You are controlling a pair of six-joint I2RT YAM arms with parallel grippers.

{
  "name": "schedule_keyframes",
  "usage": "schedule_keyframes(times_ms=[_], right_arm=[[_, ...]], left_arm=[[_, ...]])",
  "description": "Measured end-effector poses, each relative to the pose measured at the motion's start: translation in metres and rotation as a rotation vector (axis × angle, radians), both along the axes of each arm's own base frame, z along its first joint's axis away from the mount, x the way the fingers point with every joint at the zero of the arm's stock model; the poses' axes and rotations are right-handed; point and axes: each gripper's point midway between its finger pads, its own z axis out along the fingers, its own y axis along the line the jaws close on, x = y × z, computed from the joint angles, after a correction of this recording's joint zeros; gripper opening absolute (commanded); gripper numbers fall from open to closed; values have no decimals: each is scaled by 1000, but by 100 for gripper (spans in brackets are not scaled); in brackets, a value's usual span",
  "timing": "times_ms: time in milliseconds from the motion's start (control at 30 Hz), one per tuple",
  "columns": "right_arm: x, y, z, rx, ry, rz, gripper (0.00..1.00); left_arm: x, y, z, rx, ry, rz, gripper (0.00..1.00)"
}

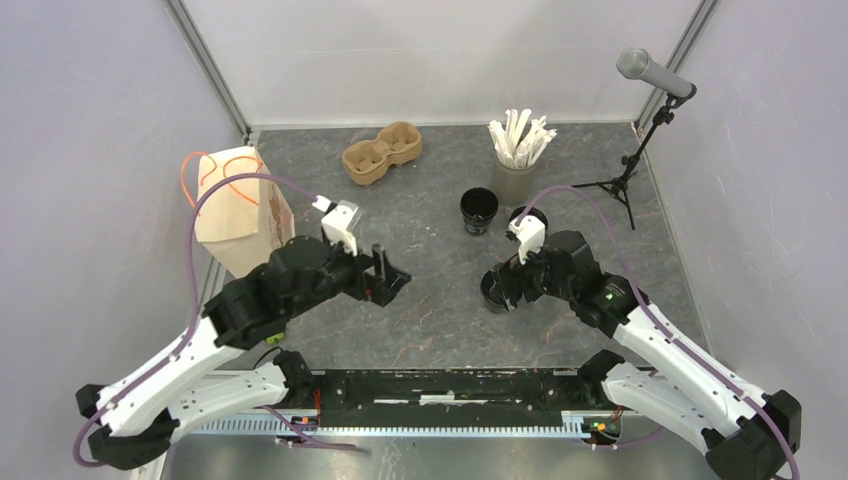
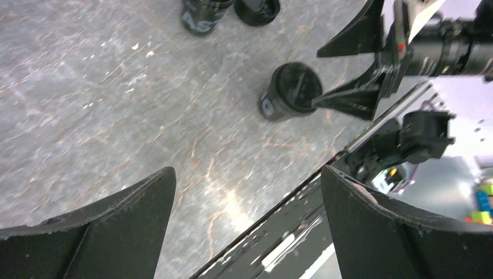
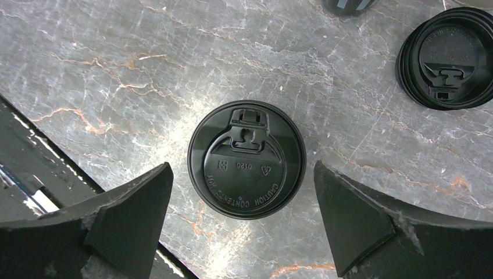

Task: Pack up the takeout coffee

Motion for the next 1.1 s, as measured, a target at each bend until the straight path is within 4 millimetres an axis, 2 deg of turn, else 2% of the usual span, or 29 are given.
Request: schedule_keyframes(times_ms=[133, 267, 333, 667, 1100], right_arm=[[0, 2, -6, -43, 8, 0, 96], [0, 7, -11, -87, 26, 7, 94], [0, 10, -13, -100, 29, 11, 94], [3, 16, -23, -188, 25, -7, 97], [7, 12, -23, -214, 3, -36, 98]], left_arm=[[-13, 30, -20, 72, -23, 0, 100], [-20, 49, -44, 129, -24, 15, 100], [-21, 53, -49, 140, -26, 18, 100], [-21, 56, -48, 150, -53, 11, 100], [-21, 56, -48, 150, -54, 11, 100]])
